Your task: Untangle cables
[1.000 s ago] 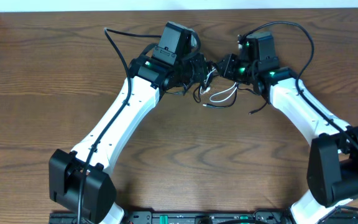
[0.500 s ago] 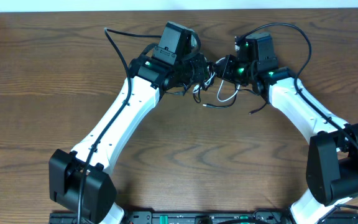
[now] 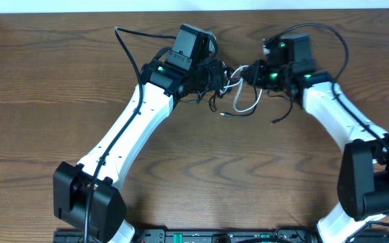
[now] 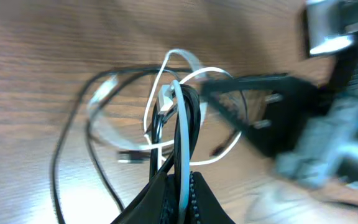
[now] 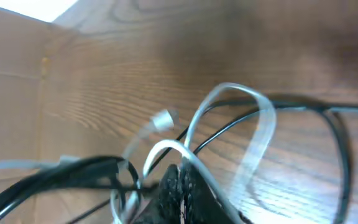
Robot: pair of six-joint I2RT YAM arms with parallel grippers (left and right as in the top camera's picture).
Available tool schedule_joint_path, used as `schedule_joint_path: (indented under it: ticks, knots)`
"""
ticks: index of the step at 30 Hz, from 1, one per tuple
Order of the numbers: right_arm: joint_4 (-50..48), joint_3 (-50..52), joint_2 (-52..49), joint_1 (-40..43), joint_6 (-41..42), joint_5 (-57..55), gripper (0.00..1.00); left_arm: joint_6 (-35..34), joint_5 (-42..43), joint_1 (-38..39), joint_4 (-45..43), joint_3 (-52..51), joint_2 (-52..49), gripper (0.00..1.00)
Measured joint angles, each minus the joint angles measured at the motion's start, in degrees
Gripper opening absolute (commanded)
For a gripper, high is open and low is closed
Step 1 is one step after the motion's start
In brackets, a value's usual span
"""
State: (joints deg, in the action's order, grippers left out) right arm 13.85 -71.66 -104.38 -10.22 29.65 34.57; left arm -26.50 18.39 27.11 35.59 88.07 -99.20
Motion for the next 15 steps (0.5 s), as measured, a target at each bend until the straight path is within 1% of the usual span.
schedule_joint_path:
  ticks: [5, 10, 15]
  knots:
    - [0.0, 0.0, 0.5, 5.0, -4.9, 8.1, 0.01, 4.0, -4.6, 0.0, 0.5, -0.3, 0.0, 0.08]
    - [0.4, 0.0, 3.5, 9.5, -7.1, 13.8, 0.01, 6.7, -6.4, 0.0, 0.6, -0.9, 0.0, 0.08]
    - [5.3, 0.0, 5.2, 14.9, -8.0, 15.6, 0.01, 7.5, -6.8, 0.0, 0.6, -1.4, 0.0, 0.07]
